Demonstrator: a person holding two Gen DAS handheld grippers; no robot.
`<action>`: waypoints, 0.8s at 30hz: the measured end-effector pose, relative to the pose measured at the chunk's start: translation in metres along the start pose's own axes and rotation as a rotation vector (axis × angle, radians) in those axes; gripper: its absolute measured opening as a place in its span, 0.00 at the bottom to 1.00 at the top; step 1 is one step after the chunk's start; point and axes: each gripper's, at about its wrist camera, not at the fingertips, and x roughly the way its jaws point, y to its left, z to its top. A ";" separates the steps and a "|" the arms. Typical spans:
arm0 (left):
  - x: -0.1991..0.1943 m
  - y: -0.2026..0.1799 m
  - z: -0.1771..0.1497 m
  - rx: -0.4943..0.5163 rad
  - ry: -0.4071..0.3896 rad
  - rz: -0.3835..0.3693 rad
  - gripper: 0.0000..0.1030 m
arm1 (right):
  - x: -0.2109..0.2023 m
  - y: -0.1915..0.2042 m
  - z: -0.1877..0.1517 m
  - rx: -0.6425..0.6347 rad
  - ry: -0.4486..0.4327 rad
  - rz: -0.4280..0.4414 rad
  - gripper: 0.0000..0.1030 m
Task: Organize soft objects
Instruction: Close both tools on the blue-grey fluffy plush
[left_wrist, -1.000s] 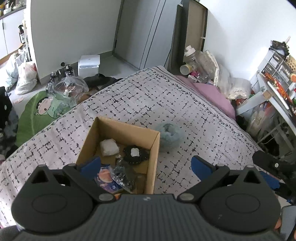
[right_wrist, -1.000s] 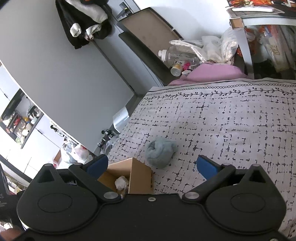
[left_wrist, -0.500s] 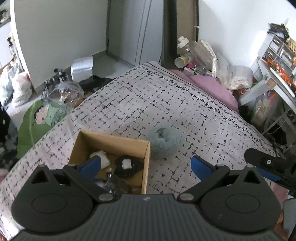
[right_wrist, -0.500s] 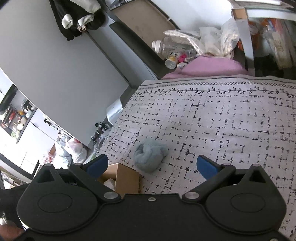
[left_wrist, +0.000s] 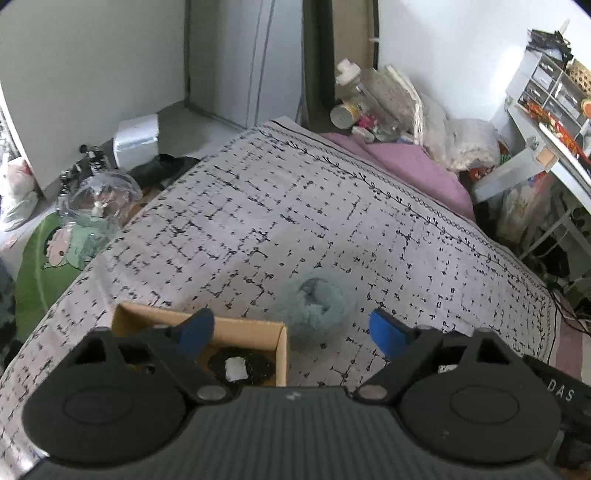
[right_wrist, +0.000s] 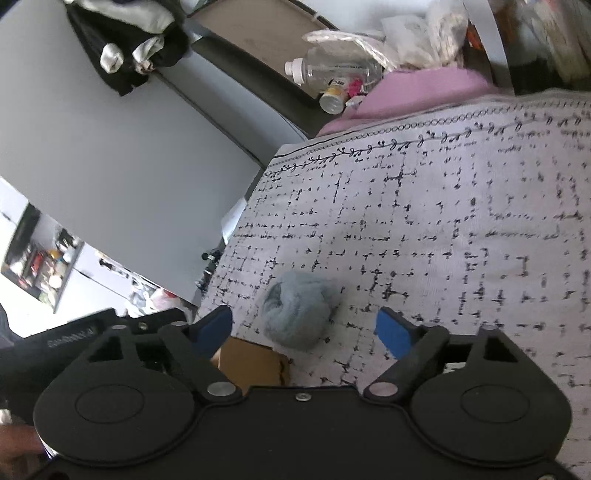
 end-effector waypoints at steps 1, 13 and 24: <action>0.005 -0.001 0.002 0.006 0.005 -0.003 0.82 | 0.004 -0.002 0.001 0.015 -0.002 0.013 0.79; 0.073 0.005 0.024 0.023 0.117 -0.024 0.52 | 0.067 -0.019 0.005 0.121 0.055 0.051 0.52; 0.127 0.006 0.031 -0.009 0.221 -0.045 0.34 | 0.119 -0.031 -0.002 0.183 0.110 0.052 0.45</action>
